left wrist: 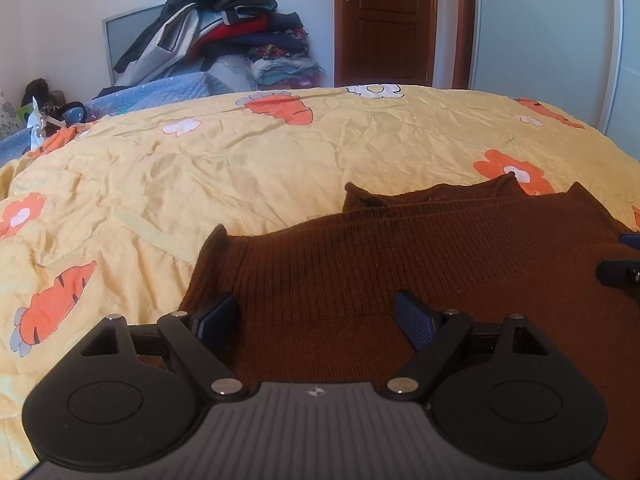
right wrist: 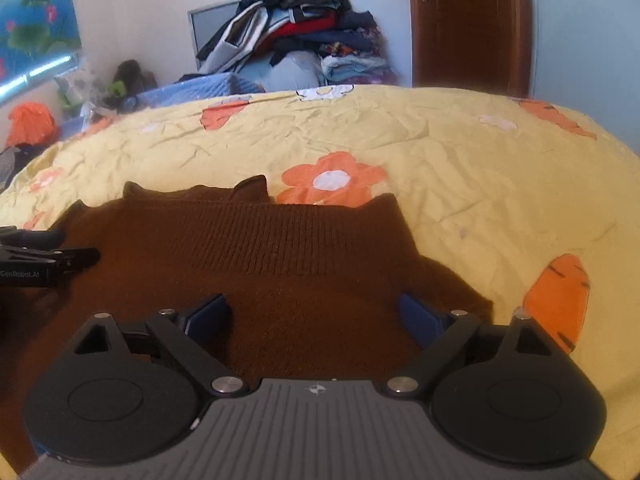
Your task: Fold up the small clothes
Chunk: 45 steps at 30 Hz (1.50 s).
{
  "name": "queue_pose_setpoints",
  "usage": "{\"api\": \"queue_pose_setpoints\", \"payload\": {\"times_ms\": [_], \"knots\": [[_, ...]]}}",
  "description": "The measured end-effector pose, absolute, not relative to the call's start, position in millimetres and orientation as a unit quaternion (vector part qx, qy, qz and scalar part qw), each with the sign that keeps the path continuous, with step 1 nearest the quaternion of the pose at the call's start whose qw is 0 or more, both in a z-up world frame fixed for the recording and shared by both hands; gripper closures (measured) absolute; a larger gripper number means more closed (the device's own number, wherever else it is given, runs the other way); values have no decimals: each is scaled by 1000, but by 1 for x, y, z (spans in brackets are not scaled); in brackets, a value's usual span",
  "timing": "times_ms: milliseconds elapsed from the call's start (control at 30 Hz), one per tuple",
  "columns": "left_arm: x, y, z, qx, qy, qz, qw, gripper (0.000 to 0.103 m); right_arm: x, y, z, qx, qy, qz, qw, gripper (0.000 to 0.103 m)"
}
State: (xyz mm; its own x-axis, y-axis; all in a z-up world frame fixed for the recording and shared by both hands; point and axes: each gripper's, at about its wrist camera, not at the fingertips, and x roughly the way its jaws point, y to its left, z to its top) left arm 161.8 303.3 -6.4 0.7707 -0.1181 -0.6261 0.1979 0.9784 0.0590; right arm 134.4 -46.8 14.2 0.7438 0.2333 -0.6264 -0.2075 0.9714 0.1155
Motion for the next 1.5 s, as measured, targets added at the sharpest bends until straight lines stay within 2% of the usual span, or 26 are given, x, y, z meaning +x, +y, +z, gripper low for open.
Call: {"api": "queue_pose_setpoints", "payload": {"times_ms": [133, 267, 400, 433, 467, 600, 733, 833, 1067, 1200, 1233, 1267, 1300, 1333, 1367, 1400, 1433, 1500], "knots": [[162, 303, -6, 60, 328, -85, 939, 16, 128, -35, 22, 3, 340, 102, 935, 13], [162, 304, -6, 58, 328, -86, 939, 16, 121, -33, 10, -16, 330, 105, 938, 5], [158, 302, -4, 61, 325, -80, 940, 15, 123, -30, 19, -20, 340, 101, 935, 7], [154, 302, -1, 61, 324, -68, 942, 15, 119, -32, 26, -6, 344, 96, 934, 12], [146, 305, 5, 53, 325, -56, 942, 15, 111, -37, 35, 15, 344, 94, 934, 13], [76, 345, 40, -56, 296, -74, 951, 15, 52, -81, 62, 135, 301, 117, 937, 3], [9, 394, 42, -175, 298, -49, 937, 14, 12, -137, 43, 250, 345, 79, 901, 3], [-12, 413, 24, -249, 337, -47, 907, 14, 0, -161, 20, 300, 375, 58, 875, 11], [6, 417, 2, -317, 398, -97, 855, 14, 14, -132, 15, 324, 424, 134, 835, 14], [7, 428, -9, -392, 419, -128, 809, 15, 19, -126, 13, 343, 413, 148, 831, 16], [6, 429, -11, -405, 421, -132, 801, 15, 22, -127, 11, 354, 414, 153, 825, 34], [4, 430, -13, -415, 420, -132, 796, 20, 26, -129, 5, 363, 427, 157, 813, 70], [3, 429, -14, -417, 421, -127, 796, 36, 28, -130, -1, 366, 442, 153, 804, 77], [3, 428, -15, -409, 426, -119, 798, 47, 27, -131, -3, 369, 437, 157, 806, 80], [4, 427, -16, -401, 434, -108, 800, 70, 26, -132, -4, 369, 434, 160, 806, 80], [6, 428, -18, -396, 439, -96, 801, 85, 25, -133, -3, 368, 434, 160, 806, 80], [8, 429, -20, -393, 445, -89, 800, 90, 23, -134, -2, 364, 433, 160, 809, 80], [10, 432, -20, -391, 448, -87, 799, 93, 20, -134, 4, 352, 424, 162, 819, 82]]}}
